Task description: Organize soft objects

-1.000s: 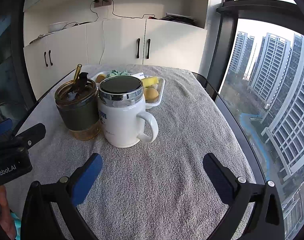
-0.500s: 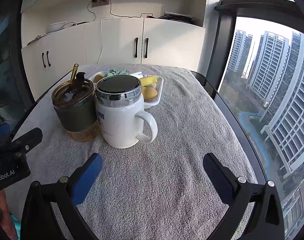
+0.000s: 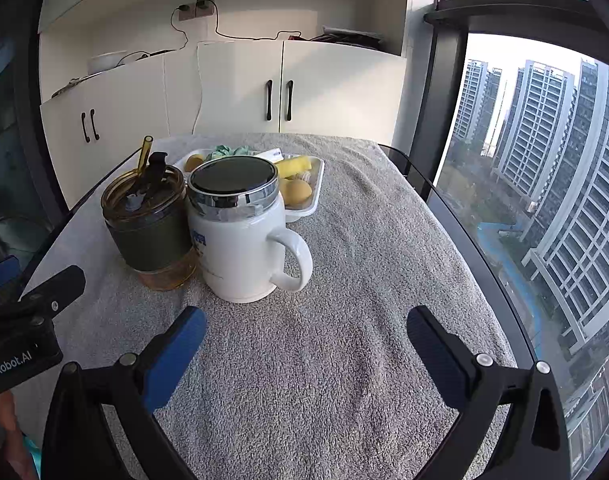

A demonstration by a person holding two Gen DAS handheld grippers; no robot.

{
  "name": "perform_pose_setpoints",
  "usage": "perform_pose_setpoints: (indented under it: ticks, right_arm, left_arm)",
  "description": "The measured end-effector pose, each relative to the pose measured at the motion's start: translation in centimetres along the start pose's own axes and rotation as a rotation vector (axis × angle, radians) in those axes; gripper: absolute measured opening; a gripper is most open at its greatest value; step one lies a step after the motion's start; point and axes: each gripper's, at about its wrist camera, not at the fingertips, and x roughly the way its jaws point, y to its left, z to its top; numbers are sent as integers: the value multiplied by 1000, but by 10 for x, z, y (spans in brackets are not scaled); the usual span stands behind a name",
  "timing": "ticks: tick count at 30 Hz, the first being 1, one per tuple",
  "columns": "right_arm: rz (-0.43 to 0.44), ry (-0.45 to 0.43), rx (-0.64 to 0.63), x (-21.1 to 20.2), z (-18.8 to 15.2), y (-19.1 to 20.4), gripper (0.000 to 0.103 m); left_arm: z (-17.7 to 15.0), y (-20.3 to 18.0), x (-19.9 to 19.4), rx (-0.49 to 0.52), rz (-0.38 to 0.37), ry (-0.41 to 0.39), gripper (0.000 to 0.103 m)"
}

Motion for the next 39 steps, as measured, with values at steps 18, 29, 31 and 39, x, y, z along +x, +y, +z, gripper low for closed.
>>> perform_pose_setpoints:
  ticks: [18,29,31,39]
  right_arm:
    - [6,0,0,-1,2,1,103]
    - [10,-1,-2,-2,1,1,103]
    - [11,0,-2,-2,1,2,103]
    - [16,1,-4,-3,1,1,103]
  left_arm:
    - [-1,0,2,3,-2,5,103]
    - [-2,0,2,4,-4,7,103]
    - [-2,-1,2,5,-4,9,103]
    - [-2,0,3,3,-4,10,103]
